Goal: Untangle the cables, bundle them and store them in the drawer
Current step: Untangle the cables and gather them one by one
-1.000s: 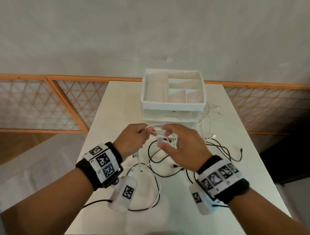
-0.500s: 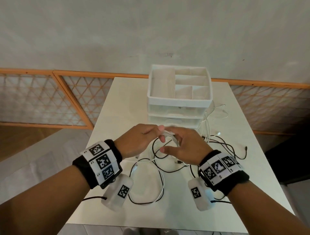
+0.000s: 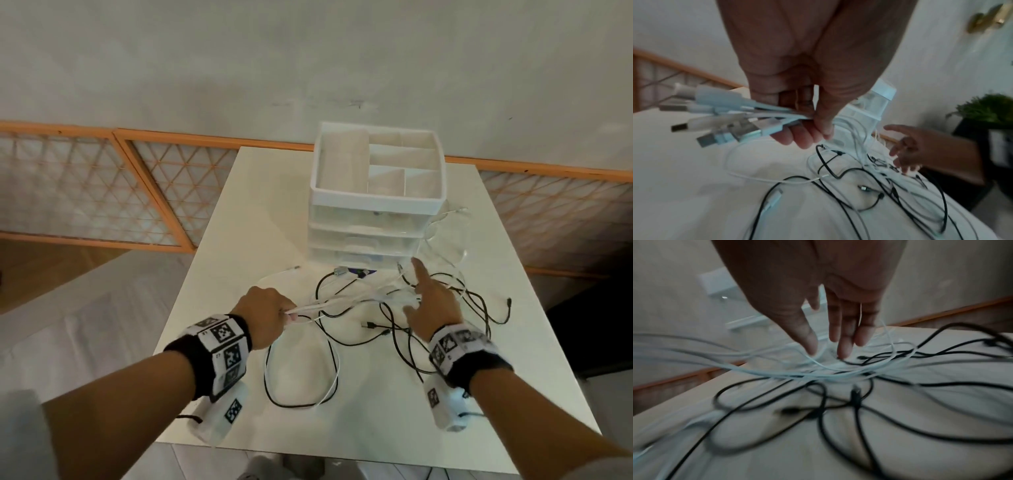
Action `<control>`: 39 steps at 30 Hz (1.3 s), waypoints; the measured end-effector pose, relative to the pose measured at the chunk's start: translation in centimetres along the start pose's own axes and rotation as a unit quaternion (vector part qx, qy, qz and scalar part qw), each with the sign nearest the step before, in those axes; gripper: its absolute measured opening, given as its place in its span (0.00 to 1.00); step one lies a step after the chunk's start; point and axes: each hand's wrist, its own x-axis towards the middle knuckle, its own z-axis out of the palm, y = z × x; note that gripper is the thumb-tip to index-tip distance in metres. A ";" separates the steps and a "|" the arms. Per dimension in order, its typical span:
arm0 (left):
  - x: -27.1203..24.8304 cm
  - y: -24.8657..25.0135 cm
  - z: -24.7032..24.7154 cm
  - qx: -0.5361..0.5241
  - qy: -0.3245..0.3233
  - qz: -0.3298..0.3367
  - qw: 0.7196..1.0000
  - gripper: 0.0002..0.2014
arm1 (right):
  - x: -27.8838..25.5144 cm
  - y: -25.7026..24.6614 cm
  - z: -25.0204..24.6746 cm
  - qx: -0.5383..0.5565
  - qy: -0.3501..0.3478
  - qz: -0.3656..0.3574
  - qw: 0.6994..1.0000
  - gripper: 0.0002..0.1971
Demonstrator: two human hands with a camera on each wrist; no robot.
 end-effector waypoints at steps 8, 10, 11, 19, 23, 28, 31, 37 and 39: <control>0.2 0.2 -1.4 -0.177 0.015 -0.023 0.984 0.12 | -6.1 -3.7 8.0 -0.131 -0.250 -0.220 0.934 0.32; 0.3 0.8 -1.6 -0.207 0.007 -0.024 0.978 0.11 | -5.5 -3.9 8.5 -0.152 -0.225 -0.198 0.942 0.23; 0.3 1.0 -1.6 -0.213 0.006 -0.027 0.977 0.09 | -5.2 -4.2 8.3 -0.151 -0.204 -0.190 0.948 0.16; 0.4 2.7 -0.7 -0.243 0.040 0.037 0.968 0.17 | -3.0 -8.7 0.3 0.030 0.034 -0.230 0.972 0.07; 0.4 2.8 -2.1 -0.324 0.047 0.021 0.945 0.17 | -2.1 -9.3 -4.4 0.132 0.092 -0.228 0.960 0.04; 0.9 1.3 -3.5 -0.424 0.011 -0.014 0.906 0.16 | -1.8 -8.7 -8.8 0.298 0.178 -0.162 0.924 0.01; 1.0 1.1 -3.4 -0.427 -0.001 -0.021 0.904 0.16 | -1.8 -8.5 -9.0 0.362 0.186 -0.146 0.902 0.01; 0.8 1.4 -3.7 -0.456 -0.014 -0.018 0.890 0.14 | -2.0 -8.3 -9.0 0.378 0.173 -0.187 0.890 0.04; 0.8 1.8 -4.1 -0.517 -0.012 -0.007 0.856 0.13 | -2.3 -8.5 -8.7 0.363 0.149 -0.218 0.894 0.04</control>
